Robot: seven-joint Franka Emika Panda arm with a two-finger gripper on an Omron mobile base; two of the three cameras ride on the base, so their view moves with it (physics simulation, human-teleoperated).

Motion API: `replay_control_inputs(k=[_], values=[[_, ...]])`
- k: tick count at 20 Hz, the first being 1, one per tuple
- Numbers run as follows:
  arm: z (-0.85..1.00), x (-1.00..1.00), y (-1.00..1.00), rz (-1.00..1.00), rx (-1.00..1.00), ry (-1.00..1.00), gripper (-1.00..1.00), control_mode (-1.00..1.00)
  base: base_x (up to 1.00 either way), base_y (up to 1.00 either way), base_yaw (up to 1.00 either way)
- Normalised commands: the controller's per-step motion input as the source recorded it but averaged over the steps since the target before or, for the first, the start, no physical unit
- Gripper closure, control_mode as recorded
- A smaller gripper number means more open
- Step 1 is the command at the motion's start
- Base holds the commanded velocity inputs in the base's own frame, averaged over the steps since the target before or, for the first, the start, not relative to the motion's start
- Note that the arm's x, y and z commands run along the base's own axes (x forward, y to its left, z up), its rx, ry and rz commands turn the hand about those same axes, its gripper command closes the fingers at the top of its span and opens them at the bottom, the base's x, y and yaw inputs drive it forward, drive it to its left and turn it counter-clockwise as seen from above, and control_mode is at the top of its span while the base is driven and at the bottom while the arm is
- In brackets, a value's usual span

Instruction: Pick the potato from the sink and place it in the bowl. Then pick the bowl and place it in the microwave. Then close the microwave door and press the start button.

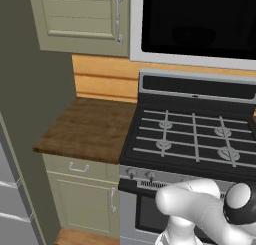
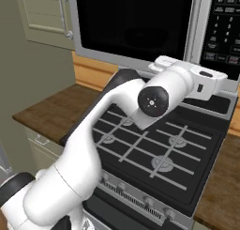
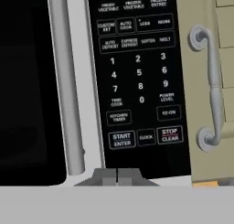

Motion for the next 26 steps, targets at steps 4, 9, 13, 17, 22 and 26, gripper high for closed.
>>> replay_control_inputs(k=[4,9,13,17,22,26], values=[[0.0,0.29,-0.29,0.03,0.0,0.0,1.0,-1.0,0.0,0.0,0.0],[0.0,0.25,-0.29,0.03,0.02,0.0,1.0,-1.0,0.0,0.0,0.0],[0.0,0.29,-0.02,0.01,0.0,0.01,1.0,-1.0,0.0,0.0,0.0],[0.0,0.39,-0.04,0.0,0.0,0.02,1.0,-1.0,0.0,0.0,0.0],[-0.01,0.32,-0.08,0.01,0.0,0.0,1.0,-1.0,0.0,0.0,0.0],[-0.11,0.3,-0.09,0.02,0.0,0.0,1.0,-1.0,0.0,0.0,0.0]])
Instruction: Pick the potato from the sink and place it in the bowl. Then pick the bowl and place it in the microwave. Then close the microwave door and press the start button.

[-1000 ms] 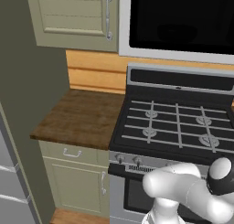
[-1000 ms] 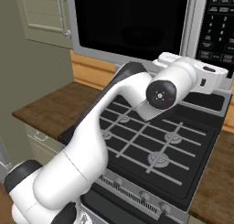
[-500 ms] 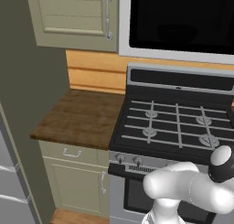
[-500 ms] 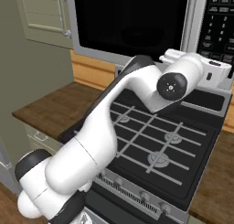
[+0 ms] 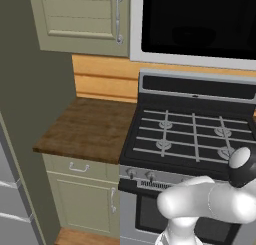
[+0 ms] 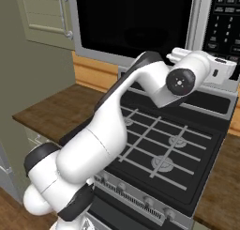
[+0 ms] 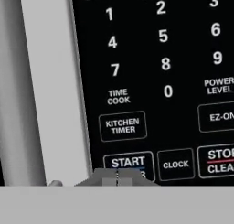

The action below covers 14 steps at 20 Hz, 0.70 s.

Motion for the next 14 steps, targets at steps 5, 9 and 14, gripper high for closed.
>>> replay_control_inputs(k=[5,9,14], values=[[-0.16,0.27,-0.24,0.04,0.0,0.0,1.0,-1.0,0.0,0.0,0.0],[-0.16,0.57,-0.22,0.02,0.0,0.01,1.0,-1.0,0.0,0.0,0.0],[-0.22,0.66,-0.08,0.02,0.0,0.06,1.0,-1.0,0.0,0.0,0.0]])
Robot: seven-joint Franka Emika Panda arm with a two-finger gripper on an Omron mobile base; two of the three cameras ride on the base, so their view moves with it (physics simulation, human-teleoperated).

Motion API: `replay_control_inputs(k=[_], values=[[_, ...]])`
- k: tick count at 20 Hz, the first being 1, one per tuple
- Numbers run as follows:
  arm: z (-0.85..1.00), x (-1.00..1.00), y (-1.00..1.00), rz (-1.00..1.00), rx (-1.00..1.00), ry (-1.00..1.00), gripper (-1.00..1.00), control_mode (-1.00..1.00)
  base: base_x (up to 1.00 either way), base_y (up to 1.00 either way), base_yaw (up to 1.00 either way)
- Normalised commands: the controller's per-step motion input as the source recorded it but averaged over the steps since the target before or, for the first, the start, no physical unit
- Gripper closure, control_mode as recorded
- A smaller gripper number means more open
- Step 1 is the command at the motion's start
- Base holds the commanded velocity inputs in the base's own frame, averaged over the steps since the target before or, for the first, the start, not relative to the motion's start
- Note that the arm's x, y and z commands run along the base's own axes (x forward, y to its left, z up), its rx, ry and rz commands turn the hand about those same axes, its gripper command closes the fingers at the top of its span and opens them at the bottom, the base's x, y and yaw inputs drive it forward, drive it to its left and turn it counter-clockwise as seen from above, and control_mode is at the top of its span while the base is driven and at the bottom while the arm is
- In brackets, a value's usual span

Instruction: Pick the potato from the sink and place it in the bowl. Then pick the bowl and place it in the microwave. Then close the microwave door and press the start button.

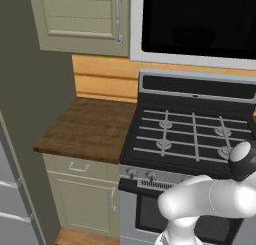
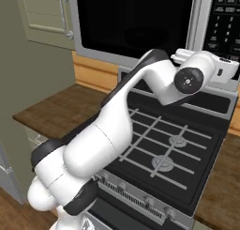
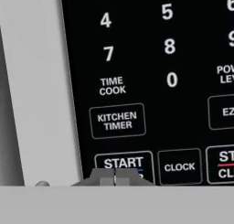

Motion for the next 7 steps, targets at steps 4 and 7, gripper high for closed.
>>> replay_control_inputs(k=[4,7], values=[[-0.02,0.04,0.0,0.02,0.0,0.02,1.0,-1.0,0.0,0.0,0.0],[0.0,-0.45,0.18,0.01,0.02,0.0,1.0,-1.0,0.0,0.0,0.0]])
